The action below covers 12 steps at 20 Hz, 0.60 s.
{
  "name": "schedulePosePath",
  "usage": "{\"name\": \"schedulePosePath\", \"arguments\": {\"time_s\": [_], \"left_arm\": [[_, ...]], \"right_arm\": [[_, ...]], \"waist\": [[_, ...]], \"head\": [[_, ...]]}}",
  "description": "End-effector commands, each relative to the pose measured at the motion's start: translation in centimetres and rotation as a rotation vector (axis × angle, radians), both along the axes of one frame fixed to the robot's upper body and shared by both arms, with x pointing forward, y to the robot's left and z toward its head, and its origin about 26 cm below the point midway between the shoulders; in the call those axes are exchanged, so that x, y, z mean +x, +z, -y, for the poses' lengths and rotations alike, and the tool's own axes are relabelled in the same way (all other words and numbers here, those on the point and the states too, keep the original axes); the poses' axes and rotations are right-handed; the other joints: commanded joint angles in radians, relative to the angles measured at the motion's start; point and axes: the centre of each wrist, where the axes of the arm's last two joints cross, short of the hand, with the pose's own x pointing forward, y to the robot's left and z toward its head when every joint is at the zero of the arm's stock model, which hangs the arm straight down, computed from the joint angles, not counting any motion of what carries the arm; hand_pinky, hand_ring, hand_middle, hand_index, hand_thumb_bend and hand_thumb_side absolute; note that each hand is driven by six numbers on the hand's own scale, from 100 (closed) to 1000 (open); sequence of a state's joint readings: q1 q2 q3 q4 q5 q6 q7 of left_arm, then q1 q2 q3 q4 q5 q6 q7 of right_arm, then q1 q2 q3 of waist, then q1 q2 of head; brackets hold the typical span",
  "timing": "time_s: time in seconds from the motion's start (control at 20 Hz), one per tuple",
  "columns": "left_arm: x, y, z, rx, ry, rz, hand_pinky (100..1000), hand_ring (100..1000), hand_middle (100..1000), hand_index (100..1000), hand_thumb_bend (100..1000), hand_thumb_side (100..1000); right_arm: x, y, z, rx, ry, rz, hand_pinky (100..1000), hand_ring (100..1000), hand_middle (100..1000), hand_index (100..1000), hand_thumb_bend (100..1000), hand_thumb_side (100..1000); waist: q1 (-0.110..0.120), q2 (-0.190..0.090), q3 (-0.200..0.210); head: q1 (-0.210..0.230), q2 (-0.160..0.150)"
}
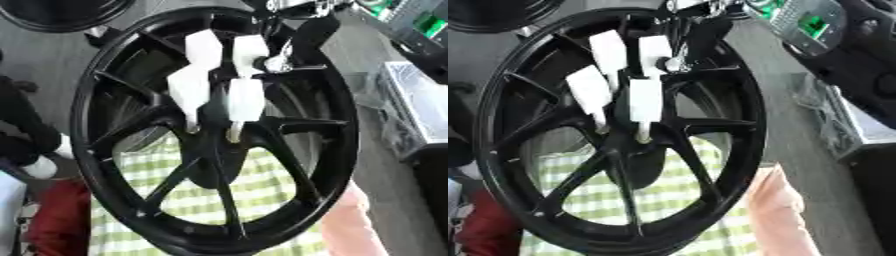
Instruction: Pull the pin out of the wheel hub.
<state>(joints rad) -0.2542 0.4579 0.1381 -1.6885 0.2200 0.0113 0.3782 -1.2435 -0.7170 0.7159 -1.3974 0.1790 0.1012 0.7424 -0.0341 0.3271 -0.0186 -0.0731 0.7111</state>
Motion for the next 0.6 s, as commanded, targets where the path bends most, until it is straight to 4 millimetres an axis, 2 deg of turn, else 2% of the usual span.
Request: {"name": "schedulePosePath", "arguments": {"time_s": [0.05, 0.3, 0.5, 0.6], "left_arm": [[-0.06, 1.10, -0.27, 0.024, -0.004, 0.022, 695, 832, 748, 715, 252, 593], [-0.05, 1.14, -0.27, 0.024, -0.004, 0.024, 696, 832, 748, 715, 250, 594], [-0.04, 1.16, -0.25, 0.023, -0.005, 0.025, 696, 832, 746, 715, 249, 595], [-0.03, 1.17, -0.24, 0.023, -0.007, 0.025, 697, 832, 746, 715, 249, 596]], "right_arm": [[-0.41, 1.34, 0.17, 0.022, 0.005, 0.025, 814, 795, 652, 755, 178, 433], [-0.37, 1.18, 0.05, 0.023, 0.007, 0.014, 806, 780, 614, 718, 175, 428], [-0.33, 1.09, -0.09, 0.017, 0.017, 0.012, 795, 753, 568, 646, 185, 416], [-0.28, 1.06, -0.14, 0.013, 0.022, 0.014, 784, 733, 541, 611, 193, 380]], "waist": [[0.003, -0.018, 0.002], [0.003, -0.017, 0.002], [0.003, -0.017, 0.003], [0.003, -0.017, 0.004]], "head": [[-0.003, 0.000], [-0.004, 0.001], [-0.006, 0.001], [-0.006, 0.001]]}}
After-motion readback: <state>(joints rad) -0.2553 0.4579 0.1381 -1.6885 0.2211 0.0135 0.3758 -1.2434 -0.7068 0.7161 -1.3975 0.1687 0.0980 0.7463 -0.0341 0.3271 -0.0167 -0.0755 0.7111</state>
